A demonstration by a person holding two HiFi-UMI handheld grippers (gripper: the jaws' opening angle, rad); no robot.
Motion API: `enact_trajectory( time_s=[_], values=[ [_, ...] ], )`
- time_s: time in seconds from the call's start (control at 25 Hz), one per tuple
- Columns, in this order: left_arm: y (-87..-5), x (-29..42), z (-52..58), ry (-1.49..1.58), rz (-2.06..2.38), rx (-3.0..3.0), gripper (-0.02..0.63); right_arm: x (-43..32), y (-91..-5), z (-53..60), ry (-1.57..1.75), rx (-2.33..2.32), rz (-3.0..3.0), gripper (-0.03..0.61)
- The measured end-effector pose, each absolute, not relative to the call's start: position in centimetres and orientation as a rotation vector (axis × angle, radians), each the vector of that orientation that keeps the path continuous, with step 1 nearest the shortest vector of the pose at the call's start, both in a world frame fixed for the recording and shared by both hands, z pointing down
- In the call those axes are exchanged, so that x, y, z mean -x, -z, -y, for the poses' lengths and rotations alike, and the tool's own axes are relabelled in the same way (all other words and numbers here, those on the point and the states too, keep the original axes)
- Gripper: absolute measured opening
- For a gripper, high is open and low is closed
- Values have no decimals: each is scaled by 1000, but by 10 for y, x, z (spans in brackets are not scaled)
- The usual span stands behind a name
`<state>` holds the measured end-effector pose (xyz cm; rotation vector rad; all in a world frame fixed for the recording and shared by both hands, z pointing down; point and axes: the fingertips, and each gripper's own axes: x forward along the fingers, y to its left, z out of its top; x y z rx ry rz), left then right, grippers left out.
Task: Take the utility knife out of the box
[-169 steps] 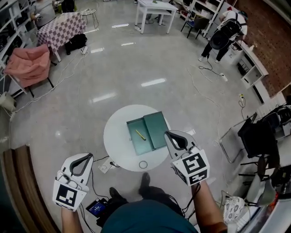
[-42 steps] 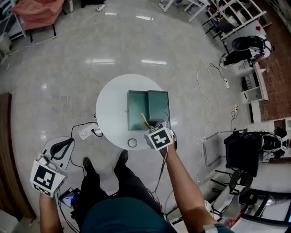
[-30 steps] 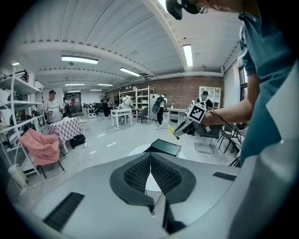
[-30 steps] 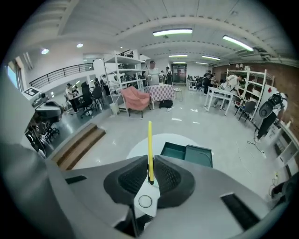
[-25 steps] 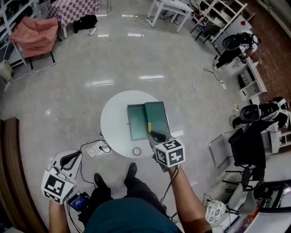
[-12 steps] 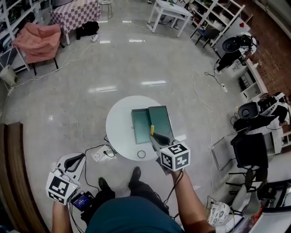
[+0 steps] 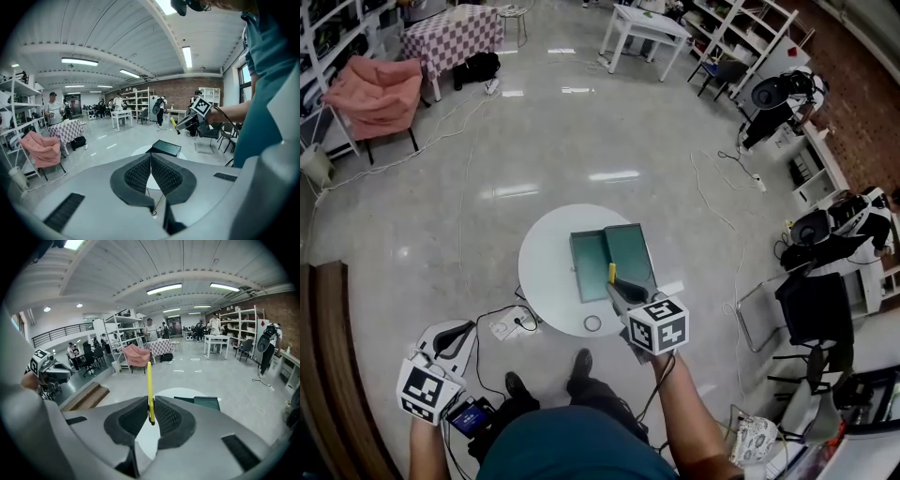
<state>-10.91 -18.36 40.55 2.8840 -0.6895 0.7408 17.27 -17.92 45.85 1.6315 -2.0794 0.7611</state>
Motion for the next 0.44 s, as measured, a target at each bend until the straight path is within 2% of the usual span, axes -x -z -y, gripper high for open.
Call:
enact_trajectory(
  time_s=[0.44],
  values=[
    [-417, 102, 184, -746, 661, -2868, 20, -178, -471, 179, -809, -1631, 2060, 66]
  ],
)
